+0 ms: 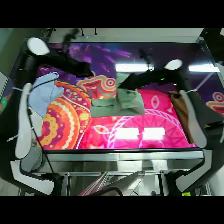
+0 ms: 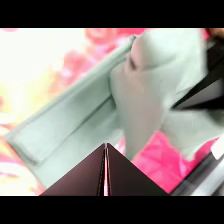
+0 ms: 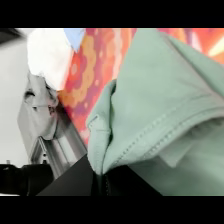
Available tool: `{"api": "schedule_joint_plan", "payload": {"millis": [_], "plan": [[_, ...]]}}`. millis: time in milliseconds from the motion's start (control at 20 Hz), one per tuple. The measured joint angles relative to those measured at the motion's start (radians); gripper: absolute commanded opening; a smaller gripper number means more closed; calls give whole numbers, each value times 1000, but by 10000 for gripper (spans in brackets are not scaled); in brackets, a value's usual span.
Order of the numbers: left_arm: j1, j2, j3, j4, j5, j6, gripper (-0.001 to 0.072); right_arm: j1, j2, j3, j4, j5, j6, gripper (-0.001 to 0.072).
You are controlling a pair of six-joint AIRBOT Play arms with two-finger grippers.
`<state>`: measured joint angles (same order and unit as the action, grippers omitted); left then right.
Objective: Fold the shirts.
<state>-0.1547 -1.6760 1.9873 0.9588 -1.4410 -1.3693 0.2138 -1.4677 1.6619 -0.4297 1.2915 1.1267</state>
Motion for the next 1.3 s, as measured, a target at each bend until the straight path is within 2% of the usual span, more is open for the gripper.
{"api": "schedule_joint_plan", "payload": {"millis": [50, 100, 300, 500, 650, 700, 800, 850, 900, 1100, 1300], "plan": [[29, 24, -2, 2, -16, 0, 15, 60, -37, 0, 1, -63, -16, 464], [52, 43, -3, 2, -30, 0, 15, 119, -74, 0, 8, -120, -36, 555], [102, 80, -5, 6, -61, 0, 15, 250, -149, 0, 50, -226, -110, 555], [114, 91, -5, 7, -71, 0, 15, 195, -85, 0, 60, -196, -125, 555], [116, 93, -5, 7, -73, 0, 15, 61, -16, 1, -35, -135, -48, 560], [117, 94, -5, 7, -74, 0, 15, 12, -3, 0, -85, -117, -14, 593], [117, 94, -5, 7, -75, -1, 15, -87, 13, -13, -201, -76, 49, 606], [117, 94, -5, 7, -76, -1, 15, -127, 16, -28, -246, -58, 68, 670], [117, 94, -5, 8, -78, -1, 15, -166, 18, -50, -288, -46, 85, 689], [117, 94, -5, 9, -70, -3, 16, -249, -12, -140, -368, -24, 113, 689], [117, 94, -5, 9, -41, -3, 16, -235, -77, -171, -386, -32, 116, 689]]}}
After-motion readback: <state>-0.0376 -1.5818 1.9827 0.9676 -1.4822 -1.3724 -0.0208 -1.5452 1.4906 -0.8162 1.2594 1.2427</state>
